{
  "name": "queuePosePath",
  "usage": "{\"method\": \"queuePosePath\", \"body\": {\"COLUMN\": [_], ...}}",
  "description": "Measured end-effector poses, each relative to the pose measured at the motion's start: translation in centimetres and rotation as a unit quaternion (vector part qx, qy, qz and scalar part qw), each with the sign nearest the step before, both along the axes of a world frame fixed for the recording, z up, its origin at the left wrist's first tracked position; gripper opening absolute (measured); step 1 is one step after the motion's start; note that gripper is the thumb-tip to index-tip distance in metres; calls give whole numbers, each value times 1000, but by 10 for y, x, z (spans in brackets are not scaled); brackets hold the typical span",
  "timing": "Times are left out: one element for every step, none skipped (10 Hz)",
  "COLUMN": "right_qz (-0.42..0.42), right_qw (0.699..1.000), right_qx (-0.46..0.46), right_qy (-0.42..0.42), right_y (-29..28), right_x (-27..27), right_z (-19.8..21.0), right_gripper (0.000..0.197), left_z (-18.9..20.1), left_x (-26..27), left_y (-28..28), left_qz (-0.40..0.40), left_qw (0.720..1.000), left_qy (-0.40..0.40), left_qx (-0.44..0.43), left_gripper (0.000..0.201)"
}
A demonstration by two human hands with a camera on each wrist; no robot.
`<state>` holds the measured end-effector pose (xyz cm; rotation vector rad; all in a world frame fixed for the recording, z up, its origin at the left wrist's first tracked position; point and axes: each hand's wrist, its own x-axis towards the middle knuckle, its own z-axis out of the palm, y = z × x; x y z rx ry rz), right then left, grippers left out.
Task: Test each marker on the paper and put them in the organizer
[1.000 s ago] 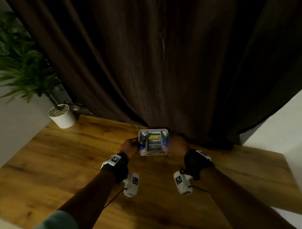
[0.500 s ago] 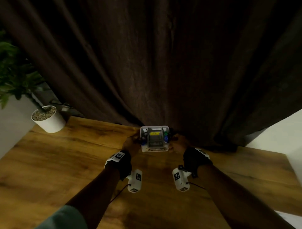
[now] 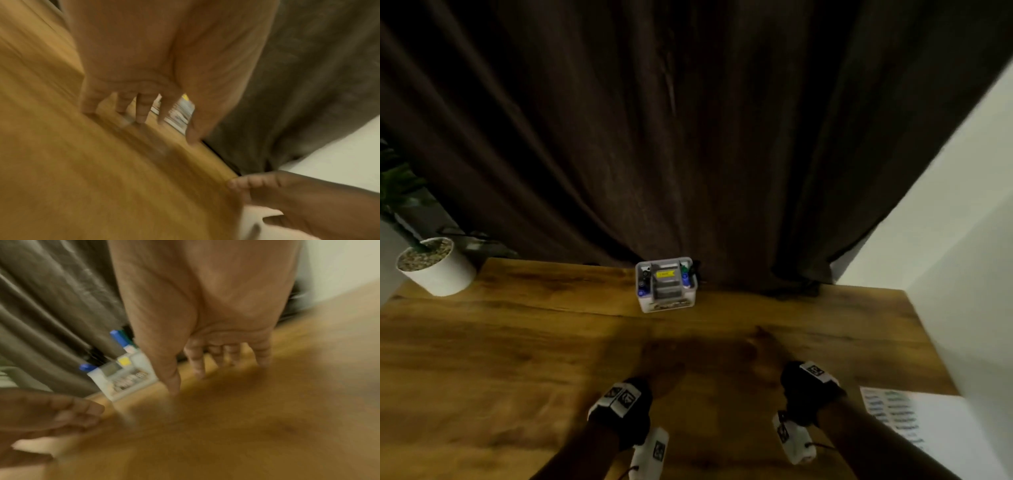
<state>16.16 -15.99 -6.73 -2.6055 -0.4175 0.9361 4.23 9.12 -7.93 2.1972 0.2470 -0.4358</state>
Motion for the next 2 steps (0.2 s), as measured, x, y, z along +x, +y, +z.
{"method": "queuePosePath", "body": {"right_qz": [0,-74], "right_qw": [999,988], "right_qx": [36,119], "right_qy": [32,66], "right_y": [-24,-43], "right_x": [-17,-18], "right_z": [23,57], "right_gripper": [71,56], "left_z": [35,66], "left_x": [0,16], "left_y": [-32,-52], "left_qz": [-180,-188], "left_qw": [976,972], "left_qy": [7,-126], "left_qx": [122,66], "left_gripper": [60,30]}}
